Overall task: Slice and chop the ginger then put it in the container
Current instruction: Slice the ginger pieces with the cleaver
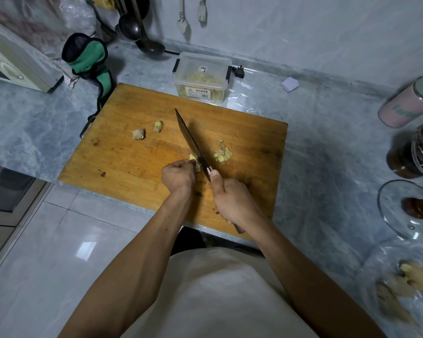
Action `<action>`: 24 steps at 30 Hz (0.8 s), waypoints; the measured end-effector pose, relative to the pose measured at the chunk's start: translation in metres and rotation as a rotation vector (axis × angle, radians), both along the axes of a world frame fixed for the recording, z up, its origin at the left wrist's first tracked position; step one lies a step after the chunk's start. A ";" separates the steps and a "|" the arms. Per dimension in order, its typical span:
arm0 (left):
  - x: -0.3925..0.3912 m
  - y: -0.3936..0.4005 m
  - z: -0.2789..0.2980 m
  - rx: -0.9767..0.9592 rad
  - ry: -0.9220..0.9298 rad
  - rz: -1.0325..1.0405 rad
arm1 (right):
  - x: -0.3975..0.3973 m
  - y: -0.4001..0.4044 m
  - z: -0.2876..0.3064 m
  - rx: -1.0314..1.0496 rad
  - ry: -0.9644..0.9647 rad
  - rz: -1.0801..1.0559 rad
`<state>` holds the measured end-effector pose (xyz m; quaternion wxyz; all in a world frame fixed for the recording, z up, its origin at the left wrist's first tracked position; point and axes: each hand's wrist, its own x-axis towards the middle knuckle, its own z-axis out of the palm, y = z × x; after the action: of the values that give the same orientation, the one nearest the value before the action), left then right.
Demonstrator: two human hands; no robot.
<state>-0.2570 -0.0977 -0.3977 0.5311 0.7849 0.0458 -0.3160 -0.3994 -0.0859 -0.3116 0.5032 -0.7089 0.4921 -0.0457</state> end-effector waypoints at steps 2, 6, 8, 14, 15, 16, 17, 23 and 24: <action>0.001 0.000 -0.001 0.005 -0.004 -0.005 | -0.002 -0.002 -0.001 0.020 -0.002 0.003; 0.001 0.000 -0.001 0.015 -0.003 -0.007 | -0.004 0.001 -0.001 0.015 0.000 0.023; 0.001 0.000 -0.002 0.021 -0.005 -0.016 | -0.004 0.000 -0.002 0.029 -0.006 0.019; 0.000 0.000 0.001 0.047 -0.039 -0.044 | -0.001 -0.009 -0.009 0.097 -0.004 -0.017; -0.002 0.000 0.002 0.054 -0.055 -0.051 | -0.003 -0.010 -0.011 0.109 -0.007 -0.025; -0.003 0.000 0.003 0.060 -0.074 -0.060 | -0.004 -0.009 -0.013 0.118 -0.010 -0.030; -0.003 0.000 0.004 0.065 -0.093 -0.072 | -0.006 -0.007 -0.014 0.127 -0.013 -0.036; -0.002 0.001 0.000 0.090 -0.095 -0.092 | 0.002 0.000 -0.020 0.107 -0.011 -0.075; -0.002 0.001 0.000 0.086 -0.092 -0.083 | 0.003 0.001 -0.020 0.103 -0.004 -0.072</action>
<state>-0.2592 -0.0967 -0.3980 0.4848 0.8218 0.0024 -0.2993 -0.3960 -0.0851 -0.3315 0.5382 -0.6638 0.5178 -0.0398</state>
